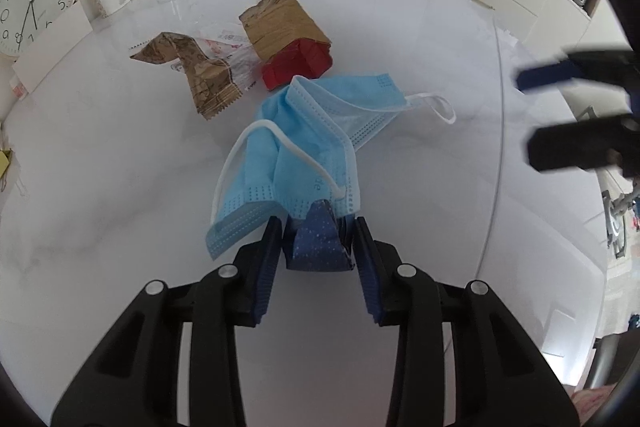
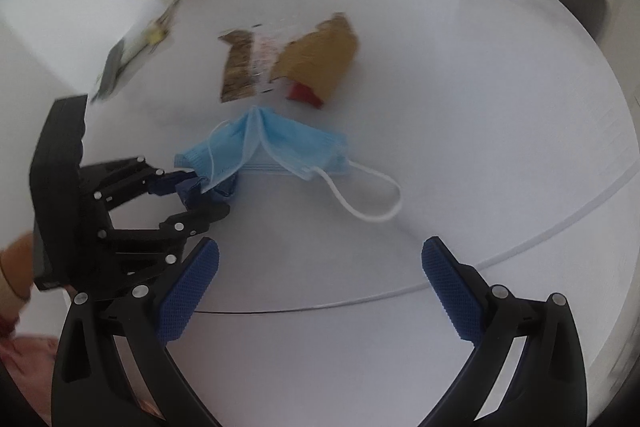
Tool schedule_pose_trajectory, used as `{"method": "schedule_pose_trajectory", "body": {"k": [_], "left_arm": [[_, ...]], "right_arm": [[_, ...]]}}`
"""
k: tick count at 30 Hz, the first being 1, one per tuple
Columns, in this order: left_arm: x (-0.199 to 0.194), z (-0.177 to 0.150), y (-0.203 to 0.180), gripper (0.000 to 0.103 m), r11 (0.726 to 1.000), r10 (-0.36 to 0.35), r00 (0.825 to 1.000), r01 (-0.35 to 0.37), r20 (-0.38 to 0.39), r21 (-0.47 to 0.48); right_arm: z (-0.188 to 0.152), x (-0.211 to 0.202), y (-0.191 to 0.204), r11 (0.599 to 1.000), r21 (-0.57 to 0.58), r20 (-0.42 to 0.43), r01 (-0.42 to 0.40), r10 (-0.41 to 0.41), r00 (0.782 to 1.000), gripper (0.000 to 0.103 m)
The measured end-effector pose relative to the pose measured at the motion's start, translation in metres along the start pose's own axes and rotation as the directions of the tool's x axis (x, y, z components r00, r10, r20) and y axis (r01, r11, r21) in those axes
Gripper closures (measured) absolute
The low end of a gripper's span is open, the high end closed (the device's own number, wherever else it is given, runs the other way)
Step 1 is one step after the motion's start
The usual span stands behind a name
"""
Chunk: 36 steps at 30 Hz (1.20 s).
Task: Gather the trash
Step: 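Grasp the dark blue crumpled paper with the left gripper, then grasp the blue face mask with the right gripper while the left holds the dark blue paper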
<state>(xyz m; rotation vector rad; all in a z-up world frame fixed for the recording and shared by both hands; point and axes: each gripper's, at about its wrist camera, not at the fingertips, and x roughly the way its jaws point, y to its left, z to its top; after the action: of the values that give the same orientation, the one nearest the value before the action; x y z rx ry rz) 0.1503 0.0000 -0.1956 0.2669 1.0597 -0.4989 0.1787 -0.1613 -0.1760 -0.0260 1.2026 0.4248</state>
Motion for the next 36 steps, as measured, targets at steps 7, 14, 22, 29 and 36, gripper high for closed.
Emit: {"method": "schedule_pose_trajectory", "body": {"k": [7, 14, 22, 29, 36], "left_arm": [[-0.005, -0.008, 0.004, 0.067, 1.0, -0.006, 1.0, 0.006, -0.016, 0.001], [-0.013, -0.022, 0.01, 0.067, 0.999, -0.009, 0.999, 0.008, -0.037, -0.034], [-0.04, -0.034, 0.033, 0.067, 0.99, 0.013, 0.999, -0.018, -0.034, -0.139], [-0.056, -0.031, 0.037, 0.067, 0.982, 0.039, 0.999, -0.043, -0.027, -0.182], [-0.08, -0.025, -0.01, 0.067, 0.996, -0.033, 0.999, 0.035, 0.016, -0.084]], "right_arm": [[0.057, 0.026, 0.008, 0.954, -0.277, -0.085, -0.116, 0.096, 0.992, 0.003], [0.08, 0.071, 0.017, 0.916, -0.368, -0.179, -0.16, 0.099, 0.979, 0.023], [0.072, 0.082, 0.019, 0.92, -0.355, -0.198, -0.164, 0.098, 0.975, 0.069], [0.054, 0.058, 0.006, 0.967, -0.223, -0.107, -0.124, 0.102, 0.989, 0.091], [-0.017, -0.022, -0.009, 0.994, 0.019, 0.047, -0.108, 0.107, 0.993, 0.091]]}}
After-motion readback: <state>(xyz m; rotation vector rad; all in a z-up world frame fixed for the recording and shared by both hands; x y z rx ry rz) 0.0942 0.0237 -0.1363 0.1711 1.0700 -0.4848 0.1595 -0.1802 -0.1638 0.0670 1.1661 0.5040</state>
